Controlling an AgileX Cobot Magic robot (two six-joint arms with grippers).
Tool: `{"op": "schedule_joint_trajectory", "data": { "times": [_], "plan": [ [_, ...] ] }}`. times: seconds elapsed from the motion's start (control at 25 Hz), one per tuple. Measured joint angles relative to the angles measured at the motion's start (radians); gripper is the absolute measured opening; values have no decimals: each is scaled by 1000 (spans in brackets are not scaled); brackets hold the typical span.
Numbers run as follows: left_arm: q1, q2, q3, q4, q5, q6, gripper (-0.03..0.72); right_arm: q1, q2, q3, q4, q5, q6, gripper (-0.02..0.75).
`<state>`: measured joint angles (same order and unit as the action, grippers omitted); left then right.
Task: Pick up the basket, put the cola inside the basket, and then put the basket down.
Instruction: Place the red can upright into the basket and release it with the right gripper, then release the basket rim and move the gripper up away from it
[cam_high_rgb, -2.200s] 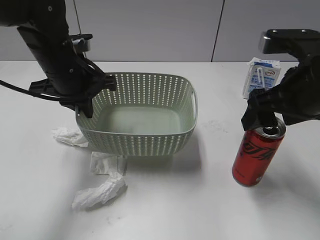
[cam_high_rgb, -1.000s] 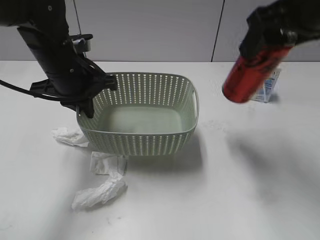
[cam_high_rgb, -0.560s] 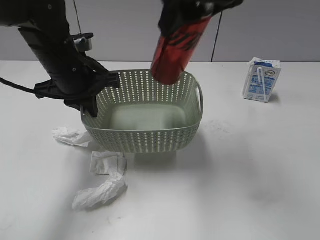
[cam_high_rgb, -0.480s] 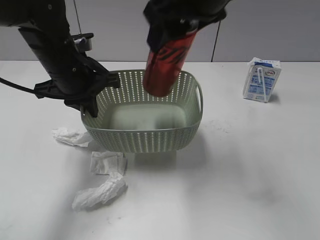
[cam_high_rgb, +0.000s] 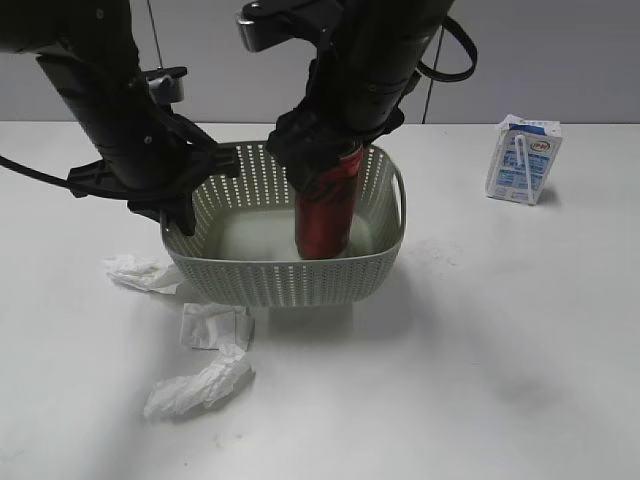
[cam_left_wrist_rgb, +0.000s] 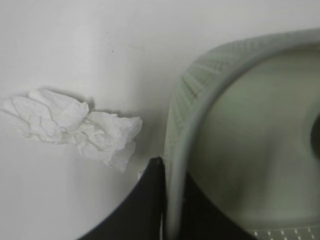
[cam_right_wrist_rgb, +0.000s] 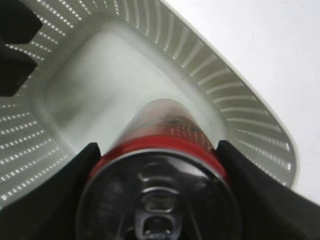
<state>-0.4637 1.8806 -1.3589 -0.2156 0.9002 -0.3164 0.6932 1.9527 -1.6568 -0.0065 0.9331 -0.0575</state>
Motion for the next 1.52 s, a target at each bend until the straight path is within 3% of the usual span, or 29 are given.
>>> {"op": "schedule_joint_trajectory", "data": {
  "times": [0.12, 0.32, 0.76, 0.92, 1.08, 1.36, 1.52],
  "plan": [
    [0, 0, 0, 0, 0, 0, -3, 0, 3, 0, -1, -6, -25, 510],
    [0, 0, 2, 3, 5, 0, -3, 0, 4, -8, 7, -8, -36, 622],
    [0, 0, 2, -5, 5, 0, -3, -26, -12, -284, 26, 113, -36, 627],
    [0, 0, 2, -20, 5, 0, -3, -127, -19, -329, 23, 190, -36, 614],
    [0, 0, 2, -26, 5, 0, -3, -292, -34, -274, 47, 246, -36, 599],
    [0, 0, -2, -30, 3, 0, -3, -569, -221, -23, 112, 253, -37, 592],
    [0, 12, -53, -30, 1, 0, -3, -614, -429, 198, 118, 237, -55, 592]
  ]
}}
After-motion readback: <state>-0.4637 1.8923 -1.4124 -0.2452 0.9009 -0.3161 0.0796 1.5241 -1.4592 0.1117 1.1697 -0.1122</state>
